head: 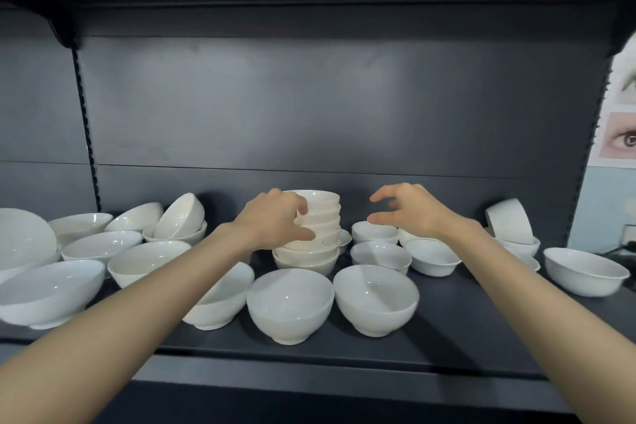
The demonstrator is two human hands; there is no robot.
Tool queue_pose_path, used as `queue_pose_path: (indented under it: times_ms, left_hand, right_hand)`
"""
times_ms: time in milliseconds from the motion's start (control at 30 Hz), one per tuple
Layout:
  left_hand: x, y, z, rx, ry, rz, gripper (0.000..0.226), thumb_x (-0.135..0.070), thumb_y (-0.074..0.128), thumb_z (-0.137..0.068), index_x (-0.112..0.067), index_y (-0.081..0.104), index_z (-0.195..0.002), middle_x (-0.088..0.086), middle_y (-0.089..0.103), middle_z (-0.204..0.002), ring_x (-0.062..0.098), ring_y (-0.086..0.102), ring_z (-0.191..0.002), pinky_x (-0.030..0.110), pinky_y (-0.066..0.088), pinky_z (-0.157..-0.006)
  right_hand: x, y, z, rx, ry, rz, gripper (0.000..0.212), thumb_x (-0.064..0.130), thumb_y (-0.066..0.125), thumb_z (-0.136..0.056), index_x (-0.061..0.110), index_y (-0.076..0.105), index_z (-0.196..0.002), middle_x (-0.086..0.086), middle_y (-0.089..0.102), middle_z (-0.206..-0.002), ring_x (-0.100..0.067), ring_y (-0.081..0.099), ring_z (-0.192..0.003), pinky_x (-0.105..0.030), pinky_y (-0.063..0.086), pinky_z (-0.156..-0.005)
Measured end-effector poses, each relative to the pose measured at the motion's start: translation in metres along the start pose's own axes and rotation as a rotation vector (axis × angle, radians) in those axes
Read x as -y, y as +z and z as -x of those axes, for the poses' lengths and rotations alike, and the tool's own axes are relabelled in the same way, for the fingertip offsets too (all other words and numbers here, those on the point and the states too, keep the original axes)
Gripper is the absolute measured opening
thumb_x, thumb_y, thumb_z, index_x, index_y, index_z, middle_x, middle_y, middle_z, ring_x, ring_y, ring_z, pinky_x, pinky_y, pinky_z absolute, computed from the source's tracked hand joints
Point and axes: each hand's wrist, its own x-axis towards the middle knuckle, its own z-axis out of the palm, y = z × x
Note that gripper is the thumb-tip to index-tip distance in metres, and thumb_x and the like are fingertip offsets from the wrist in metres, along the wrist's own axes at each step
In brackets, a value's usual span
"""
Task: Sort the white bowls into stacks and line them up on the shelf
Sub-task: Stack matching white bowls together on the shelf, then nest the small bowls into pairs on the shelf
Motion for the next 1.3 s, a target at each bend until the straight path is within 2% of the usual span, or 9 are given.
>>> queue_pose_path:
  times_ms: [133, 367, 467, 600, 700, 833, 1000, 1167, 1300]
  left_hand:
    - [-0.039, -0.004, 0.010, -0.027, 0.080, -0.104, 0.051, -0.045, 0.065, -0.084, -0.023, 0.053, -0.129, 0.000, 0.060, -0.126, 0.023, 0.053, -0.115, 0.035, 0.044, -0.090]
    - [-0.114, 0.013, 0.039, -0.054, 0.127, -0.100, 0.049, -0.046, 0.061, -0.086, -0.022, 0.053, -0.128, 0.002, 0.059, -0.123, 0.024, 0.053, -0.112, 0.034, 0.043, -0.086]
    - [-0.144, 0.026, 0.051, -0.025, 0.115, -0.087, 0.052, -0.048, 0.060, -0.086, -0.023, 0.051, -0.131, 0.002, 0.058, -0.123, 0.023, 0.053, -0.112, 0.034, 0.043, -0.088]
    - [-0.185, 0.044, 0.061, 0.000, 0.120, -0.098, 0.056, -0.049, 0.059, -0.087, -0.022, 0.048, -0.135, 0.003, 0.054, -0.134, 0.024, 0.049, -0.122, 0.037, 0.042, -0.096]
    - [-0.210, 0.054, 0.060, 0.047, 0.125, -0.126, 0.054, -0.049, 0.058, -0.087, -0.023, 0.049, -0.133, 0.005, 0.057, -0.127, 0.025, 0.050, -0.119, 0.039, 0.043, -0.095]
    - [-0.229, 0.059, 0.039, 0.049, 0.125, -0.110, 0.051, -0.047, 0.058, -0.088, -0.022, 0.049, -0.132, 0.004, 0.057, -0.125, 0.024, 0.049, -0.118, 0.035, 0.042, -0.091]
    - [-0.237, 0.082, 0.003, 0.087, 0.123, -0.092, 0.056, -0.046, 0.059, -0.088, -0.022, 0.046, -0.137, 0.005, 0.052, -0.134, 0.023, 0.047, -0.124, 0.035, 0.040, -0.096]
    - [-0.232, 0.116, -0.033, 0.131, 0.114, -0.044, 0.056, -0.043, 0.060, -0.089, -0.021, 0.045, -0.137, 0.005, 0.051, -0.136, 0.024, 0.047, -0.124, 0.035, 0.041, -0.098]
    - [-0.229, 0.142, -0.059, 0.162, 0.115, -0.024, 0.057, -0.039, 0.059, -0.089, -0.017, 0.042, -0.139, 0.005, 0.046, -0.139, 0.025, 0.044, -0.126, 0.037, 0.042, -0.097]
  right_hand:
    - [-0.019, -0.022, 0.027, -0.004, -0.003, 0.101, 0.045, 0.033, 0.068, -0.087, 0.019, 0.057, -0.128, -0.004, 0.054, -0.135, -0.023, 0.045, -0.128, -0.039, 0.040, -0.103]
    - [-0.065, -0.060, 0.090, 0.016, 0.026, 0.174, 0.046, 0.034, 0.068, -0.085, 0.017, 0.057, -0.127, -0.002, 0.057, -0.119, -0.026, 0.047, -0.121, -0.038, 0.041, -0.097]
    - [-0.088, -0.074, 0.117, 0.037, 0.025, 0.186, 0.047, 0.034, 0.068, -0.085, 0.016, 0.057, -0.127, -0.004, 0.058, -0.127, -0.024, 0.049, -0.122, -0.039, 0.041, -0.100]
    - [-0.116, -0.089, 0.146, 0.046, 0.037, 0.186, 0.044, 0.034, 0.068, -0.086, 0.016, 0.059, -0.125, -0.001, 0.059, -0.125, -0.023, 0.050, -0.119, -0.038, 0.042, -0.098]
    - [-0.136, -0.098, 0.157, 0.064, 0.062, 0.186, 0.045, 0.034, 0.066, -0.086, 0.017, 0.057, -0.127, -0.003, 0.055, -0.132, -0.025, 0.046, -0.124, -0.038, 0.038, -0.101]
    - [-0.163, -0.107, 0.157, 0.073, 0.103, 0.175, 0.047, 0.035, 0.065, -0.087, 0.019, 0.054, -0.130, -0.005, 0.050, -0.138, -0.028, 0.040, -0.129, -0.041, 0.036, -0.104]
    - [-0.196, -0.105, 0.143, 0.065, 0.138, 0.151, 0.048, 0.034, 0.066, -0.087, 0.018, 0.053, -0.131, -0.004, 0.048, -0.139, -0.025, 0.039, -0.130, -0.036, 0.036, -0.101]
    - [-0.226, -0.088, 0.122, 0.072, 0.203, 0.101, 0.051, 0.039, 0.069, -0.083, 0.021, 0.054, -0.128, -0.008, 0.052, -0.125, -0.022, 0.048, -0.113, -0.032, 0.040, -0.094]
    - [-0.244, -0.073, 0.108, 0.059, 0.232, 0.034, 0.056, 0.041, 0.073, -0.078, 0.018, 0.056, -0.126, 0.005, 0.061, -0.092, -0.016, 0.056, -0.092, -0.029, 0.044, -0.087]
